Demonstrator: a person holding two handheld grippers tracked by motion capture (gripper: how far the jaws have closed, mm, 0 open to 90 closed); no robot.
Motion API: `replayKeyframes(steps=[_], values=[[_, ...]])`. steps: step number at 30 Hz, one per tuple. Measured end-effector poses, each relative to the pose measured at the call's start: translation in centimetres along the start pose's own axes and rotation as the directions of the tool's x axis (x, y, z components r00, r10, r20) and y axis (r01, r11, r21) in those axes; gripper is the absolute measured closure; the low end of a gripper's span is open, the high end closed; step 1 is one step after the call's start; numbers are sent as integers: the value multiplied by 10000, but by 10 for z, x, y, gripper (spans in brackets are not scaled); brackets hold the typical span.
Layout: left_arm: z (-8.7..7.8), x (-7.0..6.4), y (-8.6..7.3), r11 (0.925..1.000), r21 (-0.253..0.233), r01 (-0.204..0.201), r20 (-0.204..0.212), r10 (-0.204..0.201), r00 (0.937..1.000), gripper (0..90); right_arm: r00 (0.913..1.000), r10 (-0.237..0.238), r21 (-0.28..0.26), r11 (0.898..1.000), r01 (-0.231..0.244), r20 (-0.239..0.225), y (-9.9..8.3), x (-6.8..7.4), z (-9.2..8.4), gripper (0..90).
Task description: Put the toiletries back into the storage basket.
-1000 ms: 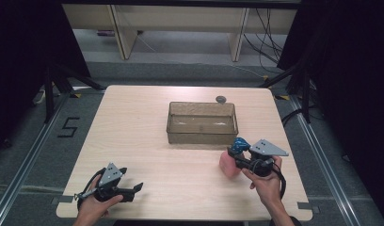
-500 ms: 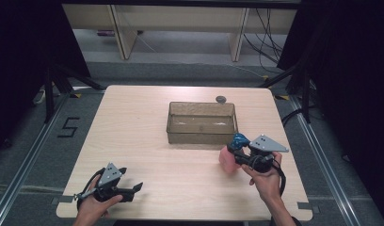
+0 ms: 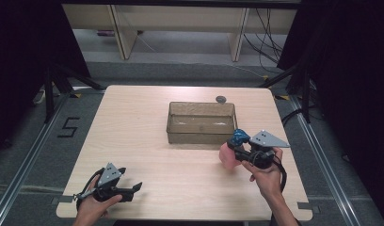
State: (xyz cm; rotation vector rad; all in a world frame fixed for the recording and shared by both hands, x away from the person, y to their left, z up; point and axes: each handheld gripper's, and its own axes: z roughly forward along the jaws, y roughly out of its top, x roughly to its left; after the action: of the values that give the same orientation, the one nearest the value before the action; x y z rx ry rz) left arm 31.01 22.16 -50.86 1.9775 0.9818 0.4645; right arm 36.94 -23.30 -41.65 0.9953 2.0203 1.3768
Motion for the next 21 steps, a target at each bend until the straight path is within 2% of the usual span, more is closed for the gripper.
replayKeyframes(steps=[1, 2, 3, 4, 5, 6, 7, 8, 9, 12, 13, 14, 15, 17, 18, 19, 20, 21], values=[[0, 0, 0, 10000, 13, 2, -2, -2, 10000, 149, 10000, 14, -47, 10000, -14, -46, 1, 0, 0, 537], [0, 0, 0, 10000, 9, -3, -1, 3, 10000, 148, 9999, -70, -165, 9998, 72, 98, 2, -1, 0, 537], [0, 0, 0, 10000, 9, -1, -2, 1, 10000, 149, 10000, 84, -51, 10000, -84, 24, 3, 0, -1, 537], [-1, 1, 0, 9998, 139, -162, 4, 162, 9999, 148, 10000, 27, -136, 9999, -27, 2, 4, -1, 0, 537], [0, 0, 0, 10000, 17, -80, 31, 80, 10000, 148, 9999, 67, -105, 9999, -65, 131, 5, 0, -1, 537], [1, -1, 0, 10000, -26, 25, 26, -25, 10000, 148, 10000, -69, -187, 9998, 69, -5, 6, -1, -1, 537], [0, -1, 0, 9999, 92, -47, -28, 47, 10000, 148, 10000, 24, -128, 9999, -24, -27, 7, 0, -1, 537], [1, 0, 0, 10000, 55, -38, 29, 38, 10000, 149, 9998, -193, -171, 9997, 194, 93, 9, -2, -2, 537], [1, 0, 0, 10000, 65, -71, 44, 70, 10000, 149, 9999, 155, -212, 9997, -156, -33, 10, 1, -2, 538], [0, 0, 0, 10000, 54, -42, -33, 42, 10000, 148, 9999, -39, -240, 9997, 42, 113, 15, 0, -2, 538], [1, 0, 0, 10000, 32, 43, -60, -43, 10000, 148, 10000, -35, -87, 10000, 35, -81, 17, 0, -2, 537], [0, 0, 0, 10000, 29, 32, -60, -32, 10000, 148, 9999, -148, -219, 9997, 146, -83, 18, -1, -1, 537], [0, 0, 0, 10000, 3, 20, -1, -20, 10000, 148, 10000, -8, -182, 9998, 7, -64, 20, 0, -1, 537], [0, 0, 0, 10000, -3, -7, 11, 7, 10000, 148, 9999, -151, -137, 9998, 151, 10, 23, -1, 0, 537], [0, 0, 0, 10000, -54, 32, -14, -32, 10000, 148, 9999, -108, -134, 9999, 107, -63, 24, -1, 1, 537], [-1, 2, 1, 9999, 43, -104, -27, 104, 9999, 148, 9998, 11, -174, 9998, -14, -176, 25, -1, 1, 537], [0, 1, 0, 10000, -1, 12, -15, -12, 10000, 148, 9998, -172, -223, 9996, 170, -79, 27, -1, 2, 537], [0, 0, 0, 10000, -9, 63, 10, -63, 10000, 148, 10000, -57, -41, 10000, 57, -68, 29, 0, 1, 538]])
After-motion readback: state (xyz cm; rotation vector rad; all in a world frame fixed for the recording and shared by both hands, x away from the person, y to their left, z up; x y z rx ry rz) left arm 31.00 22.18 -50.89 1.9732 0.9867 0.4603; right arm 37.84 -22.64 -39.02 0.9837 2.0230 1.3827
